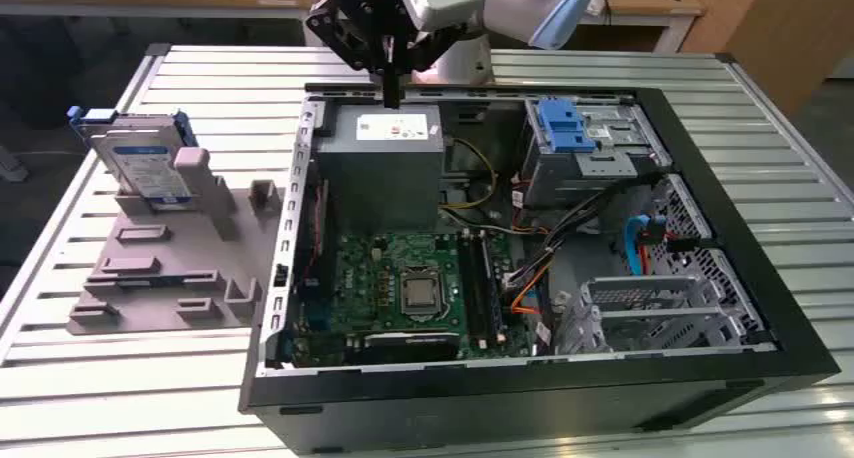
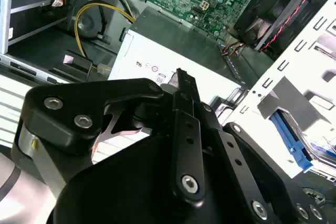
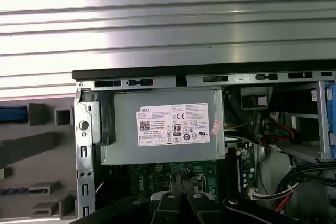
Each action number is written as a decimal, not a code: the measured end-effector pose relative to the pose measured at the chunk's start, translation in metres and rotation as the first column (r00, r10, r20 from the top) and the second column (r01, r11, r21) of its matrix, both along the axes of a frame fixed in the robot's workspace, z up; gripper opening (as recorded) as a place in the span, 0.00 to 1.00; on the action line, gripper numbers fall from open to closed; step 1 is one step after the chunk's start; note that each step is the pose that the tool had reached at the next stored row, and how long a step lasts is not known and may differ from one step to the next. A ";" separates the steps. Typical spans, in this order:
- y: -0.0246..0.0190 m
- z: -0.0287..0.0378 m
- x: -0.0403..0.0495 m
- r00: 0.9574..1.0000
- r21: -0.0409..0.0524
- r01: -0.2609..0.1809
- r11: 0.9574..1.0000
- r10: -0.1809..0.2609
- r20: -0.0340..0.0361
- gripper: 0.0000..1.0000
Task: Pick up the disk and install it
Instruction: 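Reach for the disk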
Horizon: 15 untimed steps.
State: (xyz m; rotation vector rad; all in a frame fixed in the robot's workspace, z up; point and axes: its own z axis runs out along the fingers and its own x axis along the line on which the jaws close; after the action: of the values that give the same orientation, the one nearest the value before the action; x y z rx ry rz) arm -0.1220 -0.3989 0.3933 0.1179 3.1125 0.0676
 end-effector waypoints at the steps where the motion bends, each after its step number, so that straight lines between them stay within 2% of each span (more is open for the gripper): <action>1: 0.0000 0.0000 0.0000 1.000 0.000 0.000 1.000 0.000 0.000 0.11; 15: 0.0000 0.0000 -0.0055 1.000 0.000 0.000 1.000 0.000 0.000 0.11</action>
State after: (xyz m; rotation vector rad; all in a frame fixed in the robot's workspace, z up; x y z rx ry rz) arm -0.1275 -0.3990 0.3933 0.1179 3.1125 0.0676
